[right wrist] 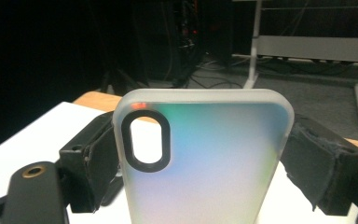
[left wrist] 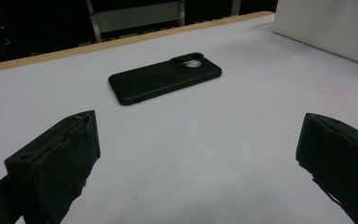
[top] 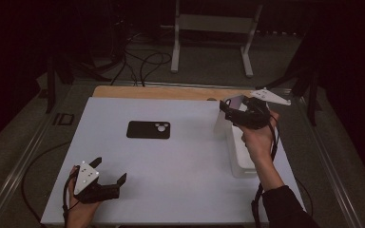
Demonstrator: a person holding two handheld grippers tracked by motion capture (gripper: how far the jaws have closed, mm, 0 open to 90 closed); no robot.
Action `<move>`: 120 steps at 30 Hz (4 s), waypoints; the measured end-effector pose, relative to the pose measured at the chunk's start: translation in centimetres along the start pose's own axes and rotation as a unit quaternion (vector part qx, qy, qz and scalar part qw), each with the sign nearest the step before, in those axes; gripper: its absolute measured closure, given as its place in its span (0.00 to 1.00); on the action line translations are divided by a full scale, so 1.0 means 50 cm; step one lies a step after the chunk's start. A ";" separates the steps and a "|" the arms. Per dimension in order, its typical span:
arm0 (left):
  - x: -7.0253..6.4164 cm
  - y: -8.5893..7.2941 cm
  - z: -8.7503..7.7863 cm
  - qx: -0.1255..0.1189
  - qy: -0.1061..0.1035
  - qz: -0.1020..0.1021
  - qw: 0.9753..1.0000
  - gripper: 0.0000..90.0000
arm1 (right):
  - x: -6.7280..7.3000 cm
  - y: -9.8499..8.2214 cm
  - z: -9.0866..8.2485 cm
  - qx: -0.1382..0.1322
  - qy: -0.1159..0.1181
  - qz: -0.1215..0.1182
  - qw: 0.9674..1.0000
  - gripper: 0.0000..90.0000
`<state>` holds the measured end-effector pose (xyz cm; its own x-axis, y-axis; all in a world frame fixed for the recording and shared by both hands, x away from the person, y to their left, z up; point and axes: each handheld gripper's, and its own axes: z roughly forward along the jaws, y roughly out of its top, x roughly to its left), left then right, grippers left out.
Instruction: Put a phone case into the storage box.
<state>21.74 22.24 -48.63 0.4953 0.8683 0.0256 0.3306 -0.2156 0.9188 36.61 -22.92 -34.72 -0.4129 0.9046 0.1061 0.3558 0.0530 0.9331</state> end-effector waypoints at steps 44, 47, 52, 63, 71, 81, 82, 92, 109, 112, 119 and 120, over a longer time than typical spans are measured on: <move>0.001 -0.003 -0.004 -0.002 0.004 -0.010 1.000 0.00 | -0.152 -0.018 0.153 0.059 -0.158 0.032 0.985 0.19; 0.003 -0.004 -0.005 -0.001 0.005 -0.012 1.000 0.00 | -0.157 -0.031 0.167 0.071 -0.162 0.034 0.984 0.19; 0.002 -0.004 -0.004 -0.001 0.003 -0.011 1.000 0.00 | -0.168 -0.048 0.188 0.095 -0.170 0.042 0.980 0.19; 0.004 -0.004 -0.006 -0.003 0.003 -0.013 1.000 0.00 | -0.178 -0.077 0.215 0.131 -0.184 0.047 0.973 0.18; 0.002 -0.004 -0.005 -0.002 0.005 -0.012 1.000 0.00 | -0.189 -0.090 0.224 0.135 -0.181 0.051 0.973 0.18; 0.002 -0.005 -0.006 -0.003 0.006 -0.013 1.000 0.00 | -0.196 -0.091 0.230 0.128 -0.177 0.047 0.975 0.18; 0.002 -0.006 -0.006 -0.003 0.006 -0.013 1.000 0.00 | -0.196 -0.091 0.230 0.128 -0.176 0.048 0.975 0.17; 0.001 -0.006 -0.007 -0.003 0.007 -0.013 1.000 0.00 | -0.197 -0.083 0.217 0.110 -0.167 0.053 0.978 0.11; -0.001 -0.005 -0.005 -0.001 0.009 -0.010 1.000 0.00 | -0.138 -0.076 0.151 0.093 -0.103 0.011 0.990 0.11; -0.002 -0.005 -0.005 0.002 0.011 -0.007 1.000 0.00 | -0.126 -0.076 0.140 0.089 -0.091 0.006 0.992 0.11; -0.001 -0.006 -0.004 0.003 0.011 -0.009 1.000 0.00 | -0.077 -0.074 0.087 0.065 -0.040 -0.017 0.997 0.11; -0.001 -0.006 -0.004 0.003 0.011 -0.009 1.000 0.00 | -0.071 -0.075 0.079 0.062 -0.034 -0.021 0.997 0.11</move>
<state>21.44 22.35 -48.85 0.4708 0.8820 0.0179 0.3450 -0.2027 0.9164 40.04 -24.68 -39.96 -0.3729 0.9270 0.0398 0.4428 0.1401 0.8856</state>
